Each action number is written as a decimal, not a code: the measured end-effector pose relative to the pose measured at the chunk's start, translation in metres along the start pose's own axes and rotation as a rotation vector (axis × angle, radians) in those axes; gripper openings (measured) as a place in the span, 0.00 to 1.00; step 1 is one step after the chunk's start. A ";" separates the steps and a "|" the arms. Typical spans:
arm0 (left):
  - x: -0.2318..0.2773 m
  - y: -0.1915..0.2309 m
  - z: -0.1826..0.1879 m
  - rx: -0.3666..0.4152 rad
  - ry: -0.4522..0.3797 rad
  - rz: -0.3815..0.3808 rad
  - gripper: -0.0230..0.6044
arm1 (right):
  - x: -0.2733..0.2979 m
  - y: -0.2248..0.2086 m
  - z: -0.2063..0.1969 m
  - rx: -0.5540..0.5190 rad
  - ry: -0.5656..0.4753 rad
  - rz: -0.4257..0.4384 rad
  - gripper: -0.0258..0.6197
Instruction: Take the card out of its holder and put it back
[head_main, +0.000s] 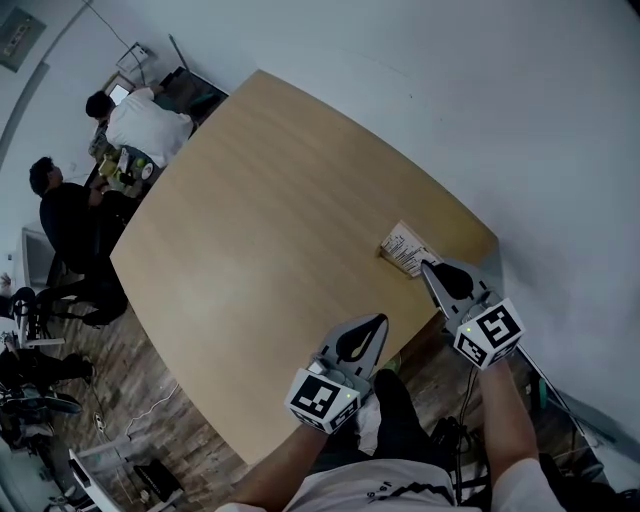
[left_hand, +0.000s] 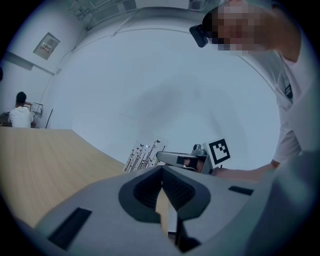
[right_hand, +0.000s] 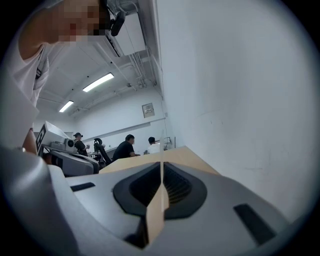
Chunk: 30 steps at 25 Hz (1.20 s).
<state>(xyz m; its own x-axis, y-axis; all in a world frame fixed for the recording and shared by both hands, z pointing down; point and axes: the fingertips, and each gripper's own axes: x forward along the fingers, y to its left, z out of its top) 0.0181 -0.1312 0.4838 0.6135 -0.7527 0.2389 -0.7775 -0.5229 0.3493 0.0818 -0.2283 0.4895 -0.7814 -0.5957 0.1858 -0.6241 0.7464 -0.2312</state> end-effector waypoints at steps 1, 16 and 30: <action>-0.013 -0.006 0.002 0.003 -0.006 -0.005 0.06 | -0.007 0.014 0.005 -0.001 -0.006 -0.006 0.08; -0.095 -0.039 0.038 0.045 -0.007 -0.034 0.06 | -0.058 0.120 0.060 0.014 -0.074 -0.080 0.08; -0.262 -0.112 0.058 0.083 -0.076 -0.156 0.06 | -0.139 0.317 0.073 0.004 -0.139 -0.117 0.08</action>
<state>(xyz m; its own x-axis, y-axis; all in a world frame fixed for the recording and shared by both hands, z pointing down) -0.0631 0.1012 0.3294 0.7177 -0.6864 0.1170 -0.6844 -0.6645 0.3000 -0.0075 0.0700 0.3206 -0.6957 -0.7141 0.0777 -0.7106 0.6685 -0.2193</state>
